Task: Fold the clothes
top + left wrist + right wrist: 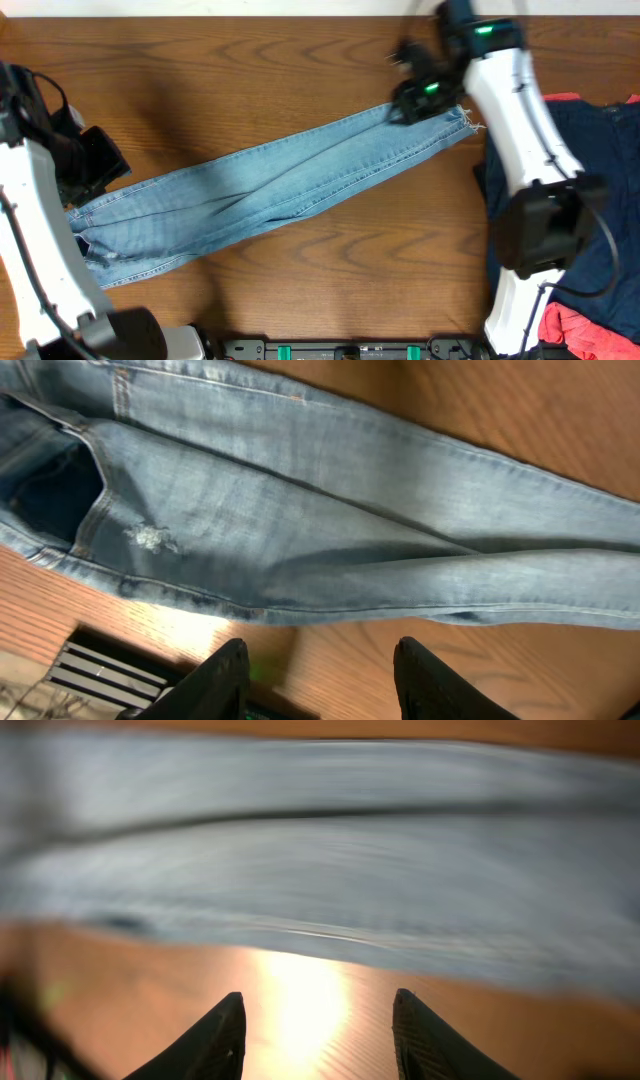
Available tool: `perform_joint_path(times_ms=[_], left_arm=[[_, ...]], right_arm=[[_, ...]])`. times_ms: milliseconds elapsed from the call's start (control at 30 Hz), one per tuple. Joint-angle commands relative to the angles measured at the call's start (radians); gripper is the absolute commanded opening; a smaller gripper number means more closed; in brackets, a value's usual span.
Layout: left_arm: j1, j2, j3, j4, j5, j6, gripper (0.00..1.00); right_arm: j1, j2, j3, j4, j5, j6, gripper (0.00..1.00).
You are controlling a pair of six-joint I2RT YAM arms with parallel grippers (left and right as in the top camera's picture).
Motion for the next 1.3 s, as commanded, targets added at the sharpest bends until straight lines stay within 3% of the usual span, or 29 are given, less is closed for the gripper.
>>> perform_joint_path(times_ms=[0, 267, 467, 833, 1067, 1200, 1267], left_arm=[[-0.001, -0.106, 0.061, -0.006, -0.006, -0.023, 0.5], [-0.001, -0.312, 0.099, -0.011, -0.013, -0.119, 0.56], [-0.001, -0.426, 0.099, -0.014, -0.013, -0.189, 0.56], [-0.002, -0.576, 0.1, -0.009, -0.059, -0.193, 0.56], [-0.002, -0.587, 0.1, -0.016, -0.058, -0.193, 0.6], [-0.002, -0.586, 0.1, -0.016, -0.058, -0.193, 0.6], [-0.002, -0.585, 0.1, -0.016, -0.058, -0.193, 0.61]], right_arm=[[0.162, 0.014, 0.0, 0.01, -0.122, -0.232, 0.46], [0.502, 0.041, 0.0, 0.16, 0.003, -0.334, 0.43], [0.693, 0.085, 0.0, 0.249, 0.081, -0.386, 0.51], [0.821, 0.216, 0.0, 0.406, 0.11, -0.384, 0.59], [0.83, 0.299, 0.0, 0.544, 0.11, -0.261, 0.63], [0.832, 0.306, 0.0, 0.569, 0.11, -0.259, 0.59], [0.832, 0.305, 0.0, 0.59, 0.11, -0.233, 0.41]])
